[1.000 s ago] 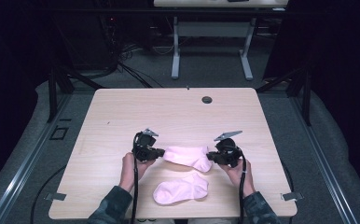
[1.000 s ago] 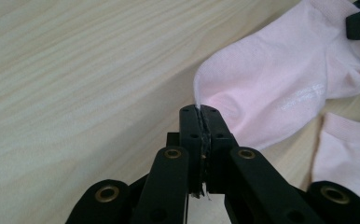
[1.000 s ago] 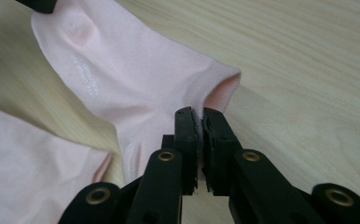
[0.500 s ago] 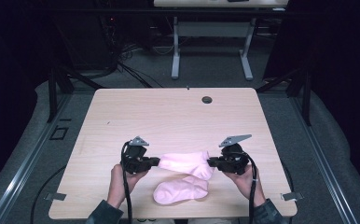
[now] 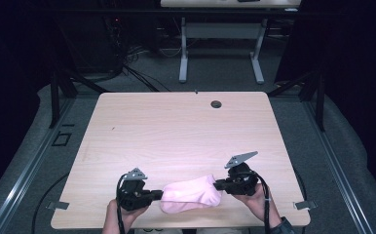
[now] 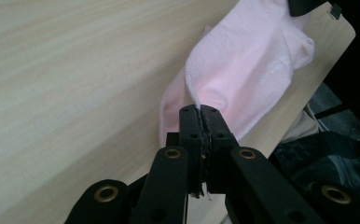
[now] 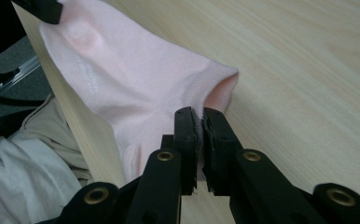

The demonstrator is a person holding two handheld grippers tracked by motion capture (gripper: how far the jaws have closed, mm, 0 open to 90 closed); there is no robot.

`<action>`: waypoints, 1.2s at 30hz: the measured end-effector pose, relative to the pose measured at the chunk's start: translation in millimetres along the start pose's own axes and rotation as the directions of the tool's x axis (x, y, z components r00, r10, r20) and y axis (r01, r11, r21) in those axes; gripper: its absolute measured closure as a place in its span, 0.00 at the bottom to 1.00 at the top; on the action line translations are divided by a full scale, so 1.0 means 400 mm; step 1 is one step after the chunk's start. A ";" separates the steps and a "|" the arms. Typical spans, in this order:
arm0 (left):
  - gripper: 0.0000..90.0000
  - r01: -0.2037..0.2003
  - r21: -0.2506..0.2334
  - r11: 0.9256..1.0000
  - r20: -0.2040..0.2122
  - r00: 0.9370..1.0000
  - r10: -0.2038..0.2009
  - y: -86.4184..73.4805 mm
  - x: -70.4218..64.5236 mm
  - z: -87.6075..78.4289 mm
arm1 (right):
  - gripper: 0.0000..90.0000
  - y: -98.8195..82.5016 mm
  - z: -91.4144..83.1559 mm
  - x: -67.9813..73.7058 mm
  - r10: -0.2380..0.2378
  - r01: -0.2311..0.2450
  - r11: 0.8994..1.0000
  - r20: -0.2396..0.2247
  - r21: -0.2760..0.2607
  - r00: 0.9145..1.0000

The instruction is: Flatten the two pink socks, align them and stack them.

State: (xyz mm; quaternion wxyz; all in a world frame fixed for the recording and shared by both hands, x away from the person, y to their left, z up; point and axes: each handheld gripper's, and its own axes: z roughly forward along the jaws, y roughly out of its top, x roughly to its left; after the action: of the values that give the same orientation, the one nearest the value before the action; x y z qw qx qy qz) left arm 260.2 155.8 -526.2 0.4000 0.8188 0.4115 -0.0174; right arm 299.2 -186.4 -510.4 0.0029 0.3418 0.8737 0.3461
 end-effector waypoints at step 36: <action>0.53 -0.140 0.156 0.978 -0.295 0.938 0.182 -0.017 -0.010 0.129 | 0.82 -0.058 0.121 0.020 -0.087 0.074 0.993 0.156 0.088 0.984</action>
State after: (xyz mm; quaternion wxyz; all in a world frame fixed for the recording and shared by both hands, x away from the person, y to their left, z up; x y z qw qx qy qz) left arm 268.3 120.9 -564.3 0.2760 0.8671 0.3982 0.1160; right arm 291.0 -164.8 -559.3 0.0729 0.3326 0.8972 0.2812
